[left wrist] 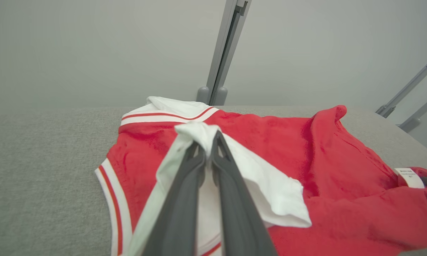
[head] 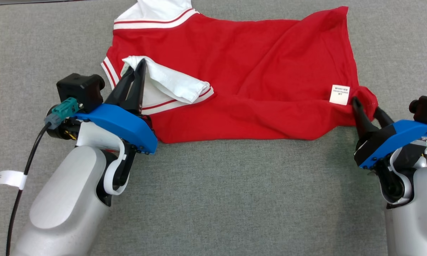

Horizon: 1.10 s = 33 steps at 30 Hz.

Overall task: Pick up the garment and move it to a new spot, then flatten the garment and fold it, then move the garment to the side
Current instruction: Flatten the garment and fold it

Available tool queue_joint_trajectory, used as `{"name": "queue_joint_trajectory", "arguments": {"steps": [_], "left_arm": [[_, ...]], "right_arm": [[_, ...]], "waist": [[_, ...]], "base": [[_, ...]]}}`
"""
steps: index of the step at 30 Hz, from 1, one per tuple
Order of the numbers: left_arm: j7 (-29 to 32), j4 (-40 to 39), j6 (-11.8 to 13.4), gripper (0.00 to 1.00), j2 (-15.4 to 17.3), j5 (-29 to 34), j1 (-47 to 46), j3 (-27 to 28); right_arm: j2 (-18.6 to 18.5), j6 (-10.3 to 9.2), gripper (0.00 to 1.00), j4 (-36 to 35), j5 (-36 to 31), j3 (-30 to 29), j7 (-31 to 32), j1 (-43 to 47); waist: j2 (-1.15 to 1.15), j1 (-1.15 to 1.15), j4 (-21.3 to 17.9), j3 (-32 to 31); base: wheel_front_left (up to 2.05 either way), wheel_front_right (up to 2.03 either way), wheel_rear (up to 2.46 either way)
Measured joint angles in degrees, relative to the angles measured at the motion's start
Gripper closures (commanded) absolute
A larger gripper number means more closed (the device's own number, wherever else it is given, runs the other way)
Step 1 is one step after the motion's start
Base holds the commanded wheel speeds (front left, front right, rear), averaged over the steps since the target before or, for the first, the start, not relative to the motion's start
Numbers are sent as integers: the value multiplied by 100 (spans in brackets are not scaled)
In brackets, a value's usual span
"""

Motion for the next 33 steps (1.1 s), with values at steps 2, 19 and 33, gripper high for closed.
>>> {"name": "queue_joint_trajectory", "arguments": {"steps": [2, 19, 33], "left_arm": [[-29, 88, 0, 0, -11, 2, -1, -8], [-622, 423, 469, 0, 100, 63, 1402, -109], [42, 1479, 764, 100, -172, -115, 1054, -135]], "right_arm": [[-1, 0, 0, 14, 2, 19, -129, -28], [-1, 0, 0, -751, -342, -299, -397, 917], [1, 0, 0, -379, -435, -286, -349, 953]], "waist": [[0, 0, -4, -7], [0, -2, 123, -682], [0, -2, 88, -525]], "base": [[0, 0, 0], [0, 0, 0], [0, 0, 0]]}}
